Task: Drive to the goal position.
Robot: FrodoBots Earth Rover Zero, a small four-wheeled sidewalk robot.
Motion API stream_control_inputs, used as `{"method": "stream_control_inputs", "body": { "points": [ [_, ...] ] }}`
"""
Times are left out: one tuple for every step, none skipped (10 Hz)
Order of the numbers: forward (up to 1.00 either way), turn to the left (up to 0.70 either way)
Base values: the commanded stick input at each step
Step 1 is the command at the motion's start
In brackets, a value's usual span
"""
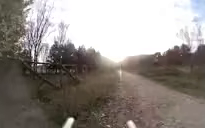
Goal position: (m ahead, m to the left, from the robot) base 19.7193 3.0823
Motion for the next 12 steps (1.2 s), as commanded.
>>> {"method": "stream_control_inputs", "body": {
  "points": [
    [0.7, 0.0],
    [0.7, -0.05],
    [0.7, -0.21],
    [0.7, -0.31],
    [0.7, -0.09],
    [0.7, 0.0],
    [0.7, -0.09],
    [0.7, -0.27],
    [0.7, -0.35],
    [0.7, -0.35],
    [0.7, -0.35],
    [0.7, -0.35]
  ]
}}
